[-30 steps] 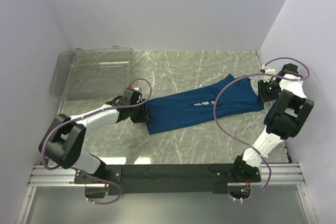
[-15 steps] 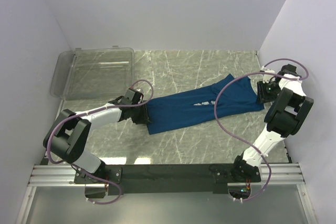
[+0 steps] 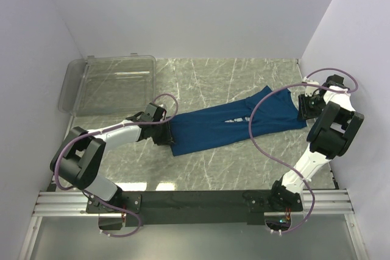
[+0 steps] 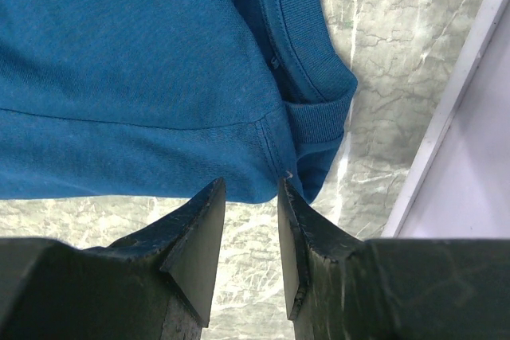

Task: Fold and stack the t-shirts
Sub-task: Fold the tshirt

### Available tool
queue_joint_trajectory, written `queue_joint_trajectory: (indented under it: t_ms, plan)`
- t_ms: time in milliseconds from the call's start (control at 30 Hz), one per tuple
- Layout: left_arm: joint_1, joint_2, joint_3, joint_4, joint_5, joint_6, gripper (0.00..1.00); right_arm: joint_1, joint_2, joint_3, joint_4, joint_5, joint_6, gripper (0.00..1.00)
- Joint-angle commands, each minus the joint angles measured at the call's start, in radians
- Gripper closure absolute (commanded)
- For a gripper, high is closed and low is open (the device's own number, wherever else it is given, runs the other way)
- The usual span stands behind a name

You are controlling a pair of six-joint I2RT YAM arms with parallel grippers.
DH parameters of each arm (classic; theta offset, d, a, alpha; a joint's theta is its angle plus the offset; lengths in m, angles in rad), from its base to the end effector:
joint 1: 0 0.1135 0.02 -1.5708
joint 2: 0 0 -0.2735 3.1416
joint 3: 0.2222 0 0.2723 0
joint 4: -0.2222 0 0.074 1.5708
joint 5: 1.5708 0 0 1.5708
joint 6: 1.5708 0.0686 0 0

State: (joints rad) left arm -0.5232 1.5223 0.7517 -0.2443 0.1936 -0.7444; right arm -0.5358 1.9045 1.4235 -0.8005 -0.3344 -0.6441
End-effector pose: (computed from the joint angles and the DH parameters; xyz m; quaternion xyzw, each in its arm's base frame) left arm 0.2651 -0.1682 0.1247 -0.0793 0.9542 -0.2366 0.1650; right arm 0.3661 -0.1912 0.1692 -0.0768 0.9730 0.0578 0.2097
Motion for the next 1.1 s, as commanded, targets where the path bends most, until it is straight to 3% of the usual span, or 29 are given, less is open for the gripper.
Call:
queue_joint_trajectory:
  t_ms: [0, 233, 1067]
  plan:
    - [-0.003, -0.017, -0.006, 0.039, 0.041, 0.005, 0.73, -0.007, -0.001, 0.037, 0.007, -0.014, 0.009, 0.60]
    - [-0.004, -0.016, -0.005, 0.037, 0.044, 0.016, 0.99, -0.006, -0.007, 0.040, 0.006, -0.017, 0.008, 0.60]
    - [-0.006, -0.102, -0.043, 0.065, 0.124, 0.019, 1.00, -0.006, 0.076, 0.041, 0.046, 0.014, -0.012, 0.62]
